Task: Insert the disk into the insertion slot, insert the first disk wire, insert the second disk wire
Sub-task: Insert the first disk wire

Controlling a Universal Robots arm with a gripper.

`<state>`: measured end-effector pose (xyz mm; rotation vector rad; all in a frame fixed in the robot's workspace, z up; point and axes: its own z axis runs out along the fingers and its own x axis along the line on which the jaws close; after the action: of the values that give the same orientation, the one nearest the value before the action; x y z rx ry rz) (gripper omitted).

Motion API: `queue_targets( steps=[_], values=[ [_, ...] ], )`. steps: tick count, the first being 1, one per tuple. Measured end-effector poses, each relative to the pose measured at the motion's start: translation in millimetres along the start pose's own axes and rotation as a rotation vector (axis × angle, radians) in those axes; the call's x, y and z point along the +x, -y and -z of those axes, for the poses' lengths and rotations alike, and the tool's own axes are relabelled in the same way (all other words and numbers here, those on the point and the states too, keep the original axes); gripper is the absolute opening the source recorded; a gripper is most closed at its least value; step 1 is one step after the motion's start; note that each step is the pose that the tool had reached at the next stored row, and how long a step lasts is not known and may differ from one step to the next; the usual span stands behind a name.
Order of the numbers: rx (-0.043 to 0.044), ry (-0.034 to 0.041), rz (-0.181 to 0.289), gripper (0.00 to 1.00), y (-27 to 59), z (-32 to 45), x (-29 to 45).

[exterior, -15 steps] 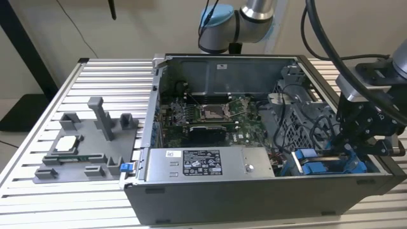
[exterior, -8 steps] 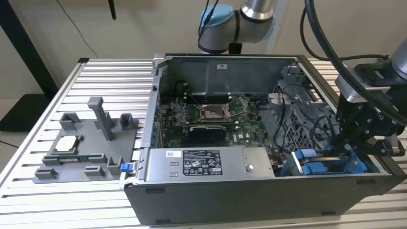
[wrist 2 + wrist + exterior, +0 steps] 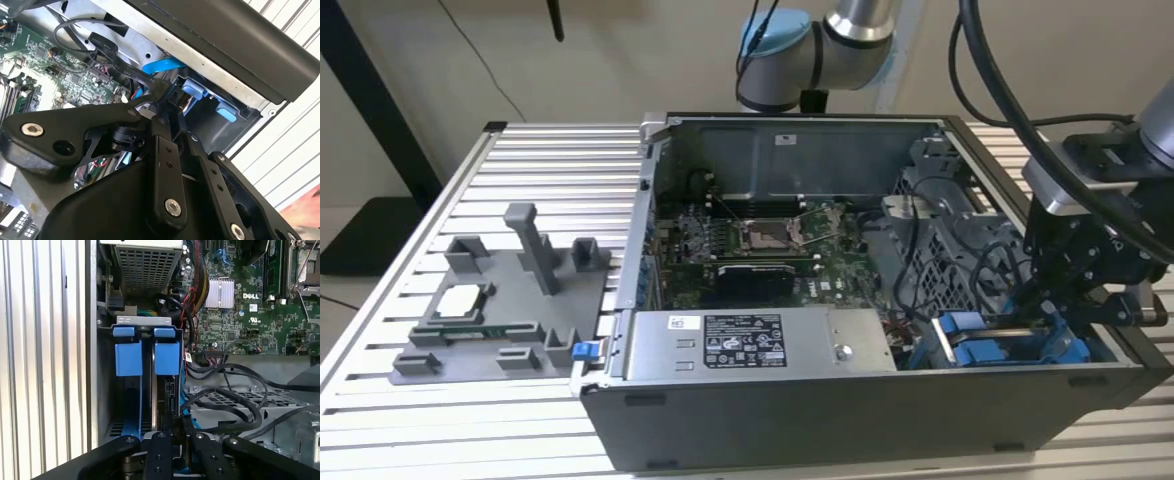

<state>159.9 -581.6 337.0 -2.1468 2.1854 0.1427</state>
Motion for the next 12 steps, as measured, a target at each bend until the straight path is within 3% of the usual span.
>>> queue_targets(
  steps=[12],
  values=[
    [0.0, 0.0004, 0.002, 0.0, 0.7, -7.6, 0.9]
  ],
)
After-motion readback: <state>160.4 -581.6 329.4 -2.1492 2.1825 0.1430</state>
